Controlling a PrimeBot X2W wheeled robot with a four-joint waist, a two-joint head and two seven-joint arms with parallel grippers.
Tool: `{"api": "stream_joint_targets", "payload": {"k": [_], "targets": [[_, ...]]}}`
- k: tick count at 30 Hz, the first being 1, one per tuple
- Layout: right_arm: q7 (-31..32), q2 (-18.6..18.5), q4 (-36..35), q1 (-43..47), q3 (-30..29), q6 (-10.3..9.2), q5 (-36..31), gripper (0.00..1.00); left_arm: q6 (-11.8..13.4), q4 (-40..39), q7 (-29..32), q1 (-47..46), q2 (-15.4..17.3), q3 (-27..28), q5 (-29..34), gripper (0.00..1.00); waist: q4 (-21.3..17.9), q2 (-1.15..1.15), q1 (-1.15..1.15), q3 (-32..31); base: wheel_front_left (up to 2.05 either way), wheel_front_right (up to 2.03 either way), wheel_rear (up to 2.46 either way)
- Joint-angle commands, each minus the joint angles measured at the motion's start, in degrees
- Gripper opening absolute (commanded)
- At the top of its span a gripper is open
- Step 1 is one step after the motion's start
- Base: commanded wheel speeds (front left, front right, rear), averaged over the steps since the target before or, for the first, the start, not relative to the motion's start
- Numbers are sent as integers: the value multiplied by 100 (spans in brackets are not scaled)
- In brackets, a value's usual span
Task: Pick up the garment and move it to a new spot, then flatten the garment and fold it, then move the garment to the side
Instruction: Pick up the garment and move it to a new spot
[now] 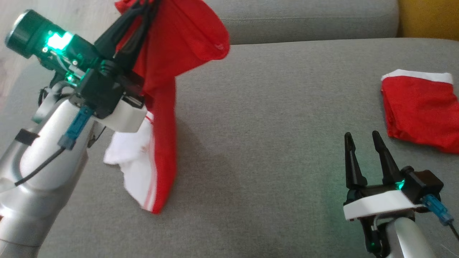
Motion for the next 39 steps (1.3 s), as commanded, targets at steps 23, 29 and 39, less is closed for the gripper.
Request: {"api": "stream_joint_targets", "payload": {"k": [23, 29, 39], "targets": [[-62, -28, -606, -514, 511, -4, 344, 100, -656, 733, -21, -1399, -363, -1138, 333, 22, -1701, 0, 1, 860, 0, 0, 0], [-62, -28, -654, -564, 633, -4, 452, 100, -699, 1542, -21, -1834, -517, -1511, 95, 100, -1914, 0, 1, 1014, 0, 0, 0], [-62, -28, -639, -485, 489, -4, 358, 100, -520, 1924, -21, -1540, -456, -1056, -555, 100, -1448, 0, 1, 708, 0, 0, 0]]}}
